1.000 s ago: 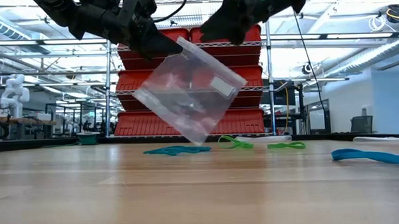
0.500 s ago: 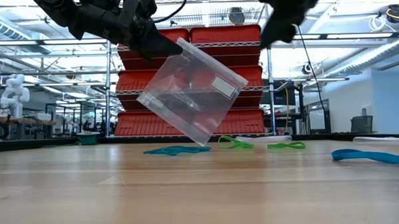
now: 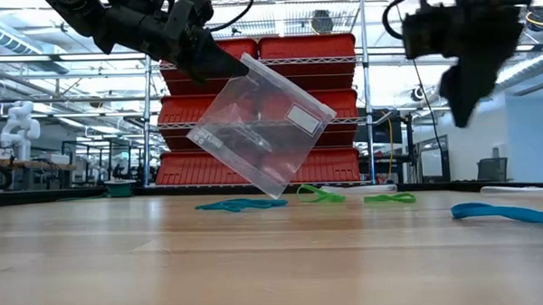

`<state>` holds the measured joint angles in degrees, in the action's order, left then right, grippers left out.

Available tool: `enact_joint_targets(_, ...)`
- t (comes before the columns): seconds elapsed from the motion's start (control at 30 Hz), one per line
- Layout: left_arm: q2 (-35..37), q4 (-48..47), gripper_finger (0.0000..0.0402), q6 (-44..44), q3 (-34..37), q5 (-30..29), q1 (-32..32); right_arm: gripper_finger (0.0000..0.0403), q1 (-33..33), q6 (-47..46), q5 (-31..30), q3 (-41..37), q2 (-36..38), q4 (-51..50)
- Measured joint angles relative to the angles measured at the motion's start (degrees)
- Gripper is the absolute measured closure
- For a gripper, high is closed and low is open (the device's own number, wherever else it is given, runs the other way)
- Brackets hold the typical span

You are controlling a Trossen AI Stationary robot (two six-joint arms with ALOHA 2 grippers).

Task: Sort rubber bands
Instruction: Put the blue rubber band into the transparent zip bag

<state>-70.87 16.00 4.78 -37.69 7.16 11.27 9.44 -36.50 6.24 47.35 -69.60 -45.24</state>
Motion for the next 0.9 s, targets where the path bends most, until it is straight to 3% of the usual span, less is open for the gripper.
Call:
enact_joint_targets(0.23,0.0,0.2,0.0401,0.04,0.0,-0.09,0.0,0.0168,8.51,-5.22,-0.25,-6.99,-0.54,7.87)
enact_joint_targets(0.4,0.0,0.22,0.0401,0.07,0.0,-0.09,0.0,0.0181,11.83,0.0,-2.02,-9.41,-3.97,8.57)
enact_joint_targets(0.67,0.0,0.2,0.0401,0.09,0.0,-0.09,0.0,0.0205,12.55,8.48,-1.7,-10.07,-12.52,18.5)
enact_joint_targets(0.9,0.0,0.16,0.0401,0.11,0.0,-0.07,0.0,0.0225,12.53,10.9,-1.66,-9.85,-15.64,19.72)
